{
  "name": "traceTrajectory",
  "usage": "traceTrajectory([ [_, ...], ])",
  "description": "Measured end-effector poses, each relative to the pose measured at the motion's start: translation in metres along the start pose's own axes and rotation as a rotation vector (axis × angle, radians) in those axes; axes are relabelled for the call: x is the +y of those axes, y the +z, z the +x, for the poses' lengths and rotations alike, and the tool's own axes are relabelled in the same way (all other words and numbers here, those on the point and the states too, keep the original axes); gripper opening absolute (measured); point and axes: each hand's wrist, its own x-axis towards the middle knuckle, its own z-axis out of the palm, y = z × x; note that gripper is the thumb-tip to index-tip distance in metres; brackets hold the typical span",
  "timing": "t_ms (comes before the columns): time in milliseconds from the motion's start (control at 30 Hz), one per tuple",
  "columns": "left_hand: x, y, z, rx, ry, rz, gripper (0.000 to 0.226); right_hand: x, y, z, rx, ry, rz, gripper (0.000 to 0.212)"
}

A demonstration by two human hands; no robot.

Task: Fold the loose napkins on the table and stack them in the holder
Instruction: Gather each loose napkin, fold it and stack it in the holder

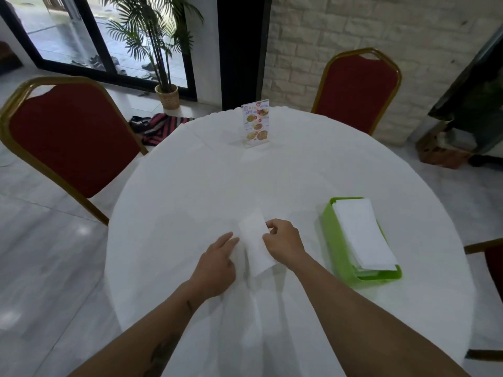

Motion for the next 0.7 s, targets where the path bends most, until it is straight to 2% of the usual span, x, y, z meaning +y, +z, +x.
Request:
traceTrajectory([
  [133,0.04,0.0,0.011,0.086,-0.068,-0.206,0.057,-0.009,-0.057,-0.003,0.074,-0.184,0.024,0.034],
  [233,0.074,0.005,0.02,0.114,-0.05,-0.294,0.056,-0.004,-0.113,-0.004,0.179,-0.232,0.112,0.034],
  [333,0.111,0.016,0.028,0.096,0.005,-0.302,0.057,0.021,-0.163,-0.002,0.253,-0.169,0.153,0.033],
  [433,0.152,0.032,0.033,0.065,0.077,-0.259,0.06,0.063,-0.193,-0.002,0.287,-0.024,0.066,0.037],
  [533,0.189,0.05,0.035,0.054,0.122,-0.202,0.061,0.098,-0.202,-0.004,0.259,0.085,0.014,0.044],
  [700,0.227,0.076,0.028,0.041,0.13,-0.144,0.061,0.115,-0.208,-0.006,0.225,0.107,0.002,0.049],
])
